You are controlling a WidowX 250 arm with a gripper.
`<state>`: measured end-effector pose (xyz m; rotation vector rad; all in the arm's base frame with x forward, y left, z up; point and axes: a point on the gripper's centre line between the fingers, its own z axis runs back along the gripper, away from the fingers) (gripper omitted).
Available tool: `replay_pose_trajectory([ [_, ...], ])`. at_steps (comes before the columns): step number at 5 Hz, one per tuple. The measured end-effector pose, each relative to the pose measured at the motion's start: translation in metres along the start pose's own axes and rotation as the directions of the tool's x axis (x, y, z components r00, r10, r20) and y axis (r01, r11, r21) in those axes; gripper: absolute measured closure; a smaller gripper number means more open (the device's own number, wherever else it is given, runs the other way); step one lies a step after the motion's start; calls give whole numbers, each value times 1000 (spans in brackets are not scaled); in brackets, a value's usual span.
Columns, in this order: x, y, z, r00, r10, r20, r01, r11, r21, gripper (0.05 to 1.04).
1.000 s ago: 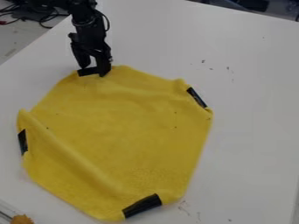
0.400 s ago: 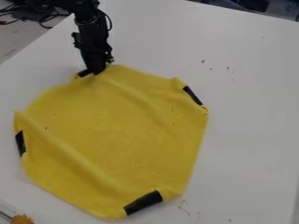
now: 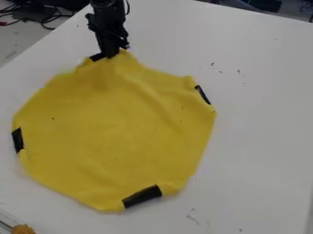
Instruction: Fold the cloth from top to bottom
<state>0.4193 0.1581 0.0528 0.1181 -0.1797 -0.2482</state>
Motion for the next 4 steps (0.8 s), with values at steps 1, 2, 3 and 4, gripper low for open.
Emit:
replay_pose_trajectory([
  [1, -9, -14, 37, 999, 20, 38, -21, 999, 33, 1014],
  [2, -37, -40, 58, 999, 30, -26, -31, 999, -30, 1015],
  [3, -62, -78, 76, 998, 43, -54, -48, 994, -96, 1015],
  [4, -81, -121, 83, 994, 52, -98, -67, 985, -156, 1015],
])
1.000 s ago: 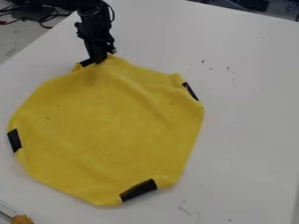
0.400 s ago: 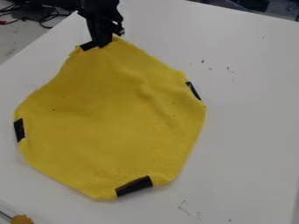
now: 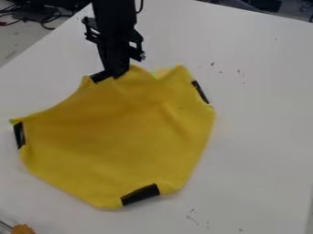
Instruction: Fold the cloth from top to bottom
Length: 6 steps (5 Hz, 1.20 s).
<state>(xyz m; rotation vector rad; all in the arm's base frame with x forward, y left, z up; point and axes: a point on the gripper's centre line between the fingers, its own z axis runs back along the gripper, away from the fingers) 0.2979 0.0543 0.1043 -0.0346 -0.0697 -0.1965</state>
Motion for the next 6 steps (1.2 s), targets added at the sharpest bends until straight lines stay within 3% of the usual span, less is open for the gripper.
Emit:
replay_pose_trajectory([
  [2, -25, -42, -19, 992, 125, -23, -127, 989, -78, 990],
  [3, -30, -45, -23, 987, 162, -15, -163, 983, -81, 820],
  [5, -31, -44, -24, 987, 158, -15, -159, 984, -75, 224],
  [6, -32, -46, -24, 988, 152, -26, -153, 986, -71, 72],
])
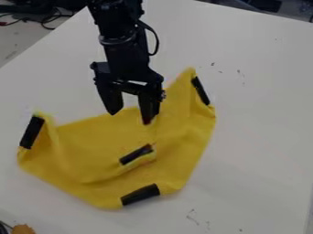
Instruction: Fold the cloth from top to bottom
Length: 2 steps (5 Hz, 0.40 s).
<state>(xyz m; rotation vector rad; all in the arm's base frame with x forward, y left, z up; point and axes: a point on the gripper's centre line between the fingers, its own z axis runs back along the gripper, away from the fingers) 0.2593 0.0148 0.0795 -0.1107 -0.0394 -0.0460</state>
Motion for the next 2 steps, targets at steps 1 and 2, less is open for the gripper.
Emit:
replay_pose_trajectory([
  [1, -2, -2, 1, 999, -27, -23, 27, 999, 32, 76],
  [2, 5, -1, 7, 998, -65, -16, 66, 994, 83, 82],
])
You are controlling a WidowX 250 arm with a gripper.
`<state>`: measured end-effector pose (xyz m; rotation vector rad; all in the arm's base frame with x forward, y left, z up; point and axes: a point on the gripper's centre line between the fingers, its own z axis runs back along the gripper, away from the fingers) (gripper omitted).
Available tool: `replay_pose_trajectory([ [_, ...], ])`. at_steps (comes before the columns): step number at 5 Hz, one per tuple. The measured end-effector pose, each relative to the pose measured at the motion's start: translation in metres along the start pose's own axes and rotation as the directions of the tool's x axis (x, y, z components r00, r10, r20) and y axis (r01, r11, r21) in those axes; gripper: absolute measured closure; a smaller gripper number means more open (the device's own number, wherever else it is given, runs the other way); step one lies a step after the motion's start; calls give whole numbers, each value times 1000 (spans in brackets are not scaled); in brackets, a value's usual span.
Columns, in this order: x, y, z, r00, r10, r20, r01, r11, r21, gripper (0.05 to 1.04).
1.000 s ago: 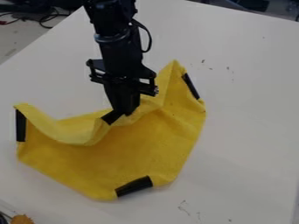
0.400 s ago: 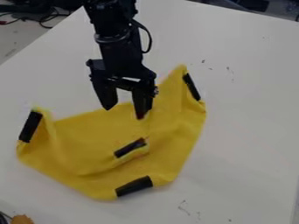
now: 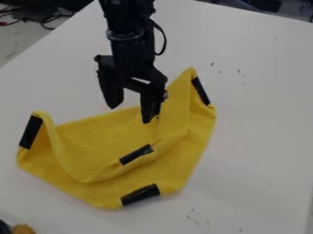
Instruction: Fold the cloth from top to bottom
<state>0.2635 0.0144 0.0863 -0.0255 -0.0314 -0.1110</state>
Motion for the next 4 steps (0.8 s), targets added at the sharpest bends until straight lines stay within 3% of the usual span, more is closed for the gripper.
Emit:
replay_pose_trajectory([
  [1, 6, 5, 0, 999, -21, 41, 20, 999, 33, 82],
  [4, 6, 5, -1, 999, -23, 41, 21, 999, 33, 82],
])
